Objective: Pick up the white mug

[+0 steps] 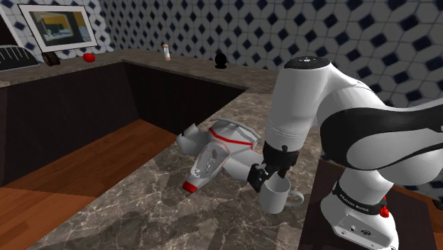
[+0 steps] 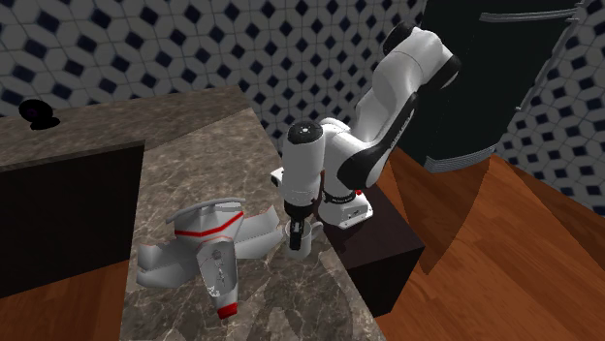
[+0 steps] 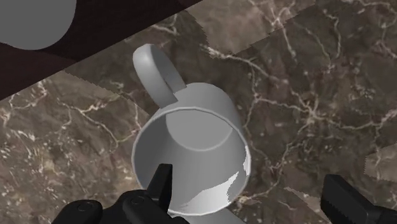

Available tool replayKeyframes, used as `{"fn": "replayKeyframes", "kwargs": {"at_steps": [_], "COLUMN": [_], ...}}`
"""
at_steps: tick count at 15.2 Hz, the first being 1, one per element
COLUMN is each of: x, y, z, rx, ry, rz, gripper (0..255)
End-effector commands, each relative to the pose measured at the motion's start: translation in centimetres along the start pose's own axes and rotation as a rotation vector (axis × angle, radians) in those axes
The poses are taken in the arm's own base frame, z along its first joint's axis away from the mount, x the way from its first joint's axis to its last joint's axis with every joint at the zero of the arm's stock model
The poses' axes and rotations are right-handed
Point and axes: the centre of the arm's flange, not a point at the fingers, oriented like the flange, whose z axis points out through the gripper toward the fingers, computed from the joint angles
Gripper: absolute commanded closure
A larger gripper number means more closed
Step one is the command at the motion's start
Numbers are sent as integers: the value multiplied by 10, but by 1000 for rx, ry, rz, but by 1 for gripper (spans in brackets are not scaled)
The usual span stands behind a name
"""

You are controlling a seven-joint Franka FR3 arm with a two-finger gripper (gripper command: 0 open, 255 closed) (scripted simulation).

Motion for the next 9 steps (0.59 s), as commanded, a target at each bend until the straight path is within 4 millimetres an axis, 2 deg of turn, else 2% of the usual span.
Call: {"fn": "replayKeyframes", "kwargs": {"at_steps": [1,5,7,8,9], "x": [-2,-4,-4,-4,-4], "y": [-2,-3,-3,-3,-3], "z": [11,32,35,36,36], "rx": [1,1,1,1,1], "ry": [3,3,3,3,3], "rz": [3,3,3,3,3], "gripper": [0,0,0,255,255]}}
